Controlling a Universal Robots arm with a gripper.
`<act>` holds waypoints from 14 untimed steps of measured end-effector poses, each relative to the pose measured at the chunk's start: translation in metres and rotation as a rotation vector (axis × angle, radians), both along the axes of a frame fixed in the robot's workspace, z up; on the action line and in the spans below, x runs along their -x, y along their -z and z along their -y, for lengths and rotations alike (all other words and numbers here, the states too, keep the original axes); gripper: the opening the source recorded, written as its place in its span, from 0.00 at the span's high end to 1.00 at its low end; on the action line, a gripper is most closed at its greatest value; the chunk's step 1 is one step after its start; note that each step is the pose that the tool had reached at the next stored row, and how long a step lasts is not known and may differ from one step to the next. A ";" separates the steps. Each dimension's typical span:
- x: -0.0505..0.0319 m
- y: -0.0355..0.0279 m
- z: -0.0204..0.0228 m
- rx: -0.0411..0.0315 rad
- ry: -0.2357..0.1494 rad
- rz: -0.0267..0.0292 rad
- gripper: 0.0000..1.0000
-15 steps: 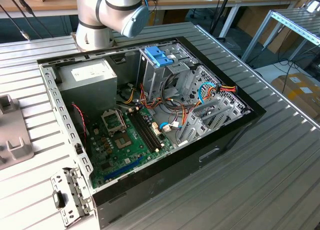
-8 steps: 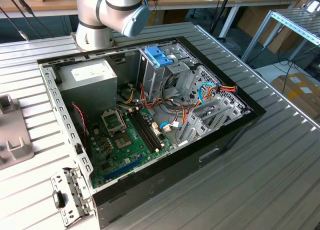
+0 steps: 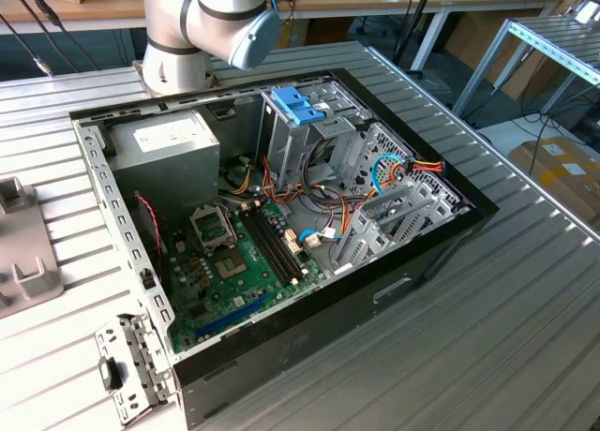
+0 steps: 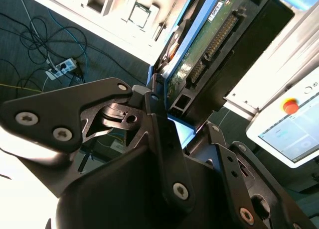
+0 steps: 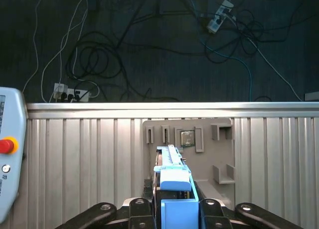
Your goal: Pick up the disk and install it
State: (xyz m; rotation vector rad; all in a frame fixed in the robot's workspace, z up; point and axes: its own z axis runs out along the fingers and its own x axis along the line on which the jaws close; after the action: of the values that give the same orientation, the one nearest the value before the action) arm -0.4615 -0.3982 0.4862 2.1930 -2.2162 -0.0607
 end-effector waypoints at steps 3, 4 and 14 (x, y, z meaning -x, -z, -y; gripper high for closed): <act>-0.0013 -0.0001 0.0003 0.0001 0.000 -0.0002 0.63; -0.0017 -0.0001 0.0003 0.0001 0.000 -0.0002 0.63; -0.0091 -0.0001 0.0005 0.0002 0.000 -0.0003 0.63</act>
State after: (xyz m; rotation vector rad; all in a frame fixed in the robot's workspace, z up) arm -0.4524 -0.3987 0.4863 2.1927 -2.2160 -0.0608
